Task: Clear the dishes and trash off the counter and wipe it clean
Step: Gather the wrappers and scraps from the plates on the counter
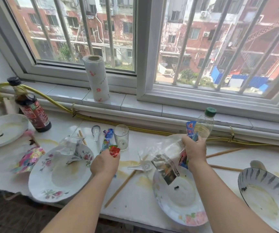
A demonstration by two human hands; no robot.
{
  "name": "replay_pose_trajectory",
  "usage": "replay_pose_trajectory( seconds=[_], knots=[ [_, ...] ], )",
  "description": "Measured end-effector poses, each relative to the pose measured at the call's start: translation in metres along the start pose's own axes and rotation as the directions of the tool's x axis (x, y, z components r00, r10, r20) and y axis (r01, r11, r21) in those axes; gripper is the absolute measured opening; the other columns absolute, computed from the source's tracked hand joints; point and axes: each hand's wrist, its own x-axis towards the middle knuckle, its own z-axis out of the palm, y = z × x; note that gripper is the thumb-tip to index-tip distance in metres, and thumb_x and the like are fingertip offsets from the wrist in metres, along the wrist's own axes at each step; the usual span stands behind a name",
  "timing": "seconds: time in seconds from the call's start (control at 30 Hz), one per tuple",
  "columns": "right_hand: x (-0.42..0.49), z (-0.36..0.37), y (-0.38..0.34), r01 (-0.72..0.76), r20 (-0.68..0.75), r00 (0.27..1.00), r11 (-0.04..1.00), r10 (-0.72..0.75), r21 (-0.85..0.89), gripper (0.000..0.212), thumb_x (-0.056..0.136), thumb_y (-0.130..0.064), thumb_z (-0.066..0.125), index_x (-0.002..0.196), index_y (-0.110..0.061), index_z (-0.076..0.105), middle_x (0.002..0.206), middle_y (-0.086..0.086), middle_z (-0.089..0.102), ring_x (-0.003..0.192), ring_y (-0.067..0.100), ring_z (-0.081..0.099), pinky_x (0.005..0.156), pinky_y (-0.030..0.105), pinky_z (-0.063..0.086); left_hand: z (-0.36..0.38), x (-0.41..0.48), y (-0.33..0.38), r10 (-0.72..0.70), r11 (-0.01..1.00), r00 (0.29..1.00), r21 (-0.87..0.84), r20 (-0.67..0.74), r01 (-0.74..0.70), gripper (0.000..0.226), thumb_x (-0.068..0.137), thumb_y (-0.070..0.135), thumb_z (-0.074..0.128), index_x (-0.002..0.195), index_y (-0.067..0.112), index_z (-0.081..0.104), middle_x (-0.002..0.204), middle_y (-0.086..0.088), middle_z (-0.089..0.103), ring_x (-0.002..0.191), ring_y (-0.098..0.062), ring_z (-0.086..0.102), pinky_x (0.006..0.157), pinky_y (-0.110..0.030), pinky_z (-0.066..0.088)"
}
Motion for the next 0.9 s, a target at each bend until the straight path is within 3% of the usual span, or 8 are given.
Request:
replay_pose_trajectory(
  seconds=[0.1, 0.17, 0.27, 0.37, 0.5, 0.6, 0.77, 0.9],
  knots=[
    [-0.001, 0.006, 0.001, -0.031, 0.072, 0.997, 0.997, 0.036, -0.066, 0.022, 0.072, -0.021, 0.074, 0.089, -0.017, 0.061, 0.085, 0.009, 0.065, 0.080, 0.027, 0.060, 0.078, 0.042, 0.052, -0.004, 0.010, -0.001, 0.002, 0.989, 0.998, -0.144, -0.056, -0.010, 0.016, 0.090, 0.025, 0.048, 0.085, 0.013, 0.059, 0.088, -0.010, 0.066, 0.077, -0.029, 0.059, 0.069, -0.033, 0.051],
    [0.000, 0.010, 0.002, -0.014, 0.071, 0.997, 0.998, 0.019, -0.067, 0.020, 0.076, -0.013, 0.071, 0.093, -0.014, 0.059, 0.080, 0.008, 0.062, 0.075, 0.025, 0.057, 0.072, 0.038, 0.049, -0.008, 0.016, 0.000, -0.003, 0.970, 0.998, -0.242, -0.071, -0.014, 0.007, 0.089, 0.017, 0.050, 0.090, 0.012, 0.055, 0.092, -0.012, 0.063, 0.077, -0.030, 0.057, 0.070, -0.041, 0.055],
    [0.002, 0.013, 0.003, -0.009, 0.063, 0.998, 1.000, 0.010, -0.016, 0.013, 0.085, -0.010, 0.062, 0.085, -0.022, 0.055, 0.078, 0.006, 0.058, 0.077, 0.026, 0.056, 0.074, 0.039, 0.050, -0.014, 0.027, 0.005, -0.016, 0.974, 1.000, -0.225, -0.006, 0.014, 0.026, 0.094, 0.015, 0.047, 0.119, 0.013, 0.045, 0.106, -0.015, 0.059, 0.083, -0.029, 0.049, 0.060, -0.036, 0.046],
    [0.002, 0.010, -0.003, 0.012, 0.086, 0.996, 1.000, -0.012, 0.005, 0.019, 0.082, -0.005, 0.064, 0.081, -0.022, 0.055, 0.079, 0.007, 0.060, 0.078, 0.025, 0.057, 0.076, 0.040, 0.049, -0.008, 0.045, 0.010, 0.002, 0.989, 0.997, -0.150, 0.077, 0.010, 0.035, 0.094, 0.018, 0.049, 0.127, 0.013, 0.041, 0.112, -0.014, 0.056, 0.089, -0.030, 0.053, 0.057, -0.034, 0.043],
    [0.006, 0.001, -0.010, 0.054, 0.085, 0.995, 0.998, -0.053, -0.017, 0.023, 0.078, 0.000, 0.062, 0.077, -0.018, 0.048, 0.073, 0.009, 0.054, 0.067, 0.024, 0.053, 0.066, 0.036, 0.047, 0.003, 0.059, 0.013, -0.058, 0.998, 0.986, 0.000, 0.157, 0.059, 0.048, 0.092, 0.025, 0.053, 0.135, 0.012, 0.036, 0.129, -0.015, 0.047, 0.115, -0.033, 0.049, 0.088, -0.043, 0.047],
    [0.006, -0.004, -0.013, 0.064, 0.102, 0.993, 0.998, -0.064, 0.005, 0.025, 0.080, 0.003, 0.060, 0.076, -0.018, 0.046, 0.070, 0.008, 0.049, 0.062, 0.020, 0.049, 0.058, 0.030, 0.044, 0.010, 0.061, 0.012, -0.047, 0.996, 0.993, 0.083, 0.107, 0.038, 0.052, 0.091, 0.016, 0.052, 0.137, 0.011, 0.029, 0.138, -0.015, 0.039, 0.123, -0.033, 0.042, 0.093, -0.044, 0.045],
    [0.005, 0.003, -0.010, 0.059, 0.118, 0.991, 0.998, -0.061, 0.020, 0.024, 0.077, 0.003, 0.061, 0.078, -0.017, 0.047, 0.071, 0.008, 0.050, 0.065, 0.022, 0.050, 0.063, 0.035, 0.044, 0.014, 0.065, 0.015, -0.122, 0.992, 0.986, -0.008, 0.111, 0.123, 0.034, 0.090, 0.012, 0.052, 0.123, 0.006, 0.046, 0.121, -0.014, 0.057, 0.110, -0.033, 0.056, 0.088, -0.039, 0.050],
    [0.002, 0.014, -0.010, 0.047, 0.140, 0.989, 0.999, -0.049, 0.021, 0.020, 0.079, 0.004, 0.057, 0.079, -0.015, 0.048, 0.071, 0.005, 0.049, 0.064, 0.018, 0.047, 0.062, 0.032, 0.042, 0.003, 0.073, 0.017, -0.112, 0.968, 0.993, -0.225, 0.027, 0.116, 0.024, 0.088, 0.014, 0.052, 0.111, 0.007, 0.052, 0.107, -0.015, 0.061, 0.098, -0.035, 0.059, 0.076, -0.035, 0.044]
  ],
)
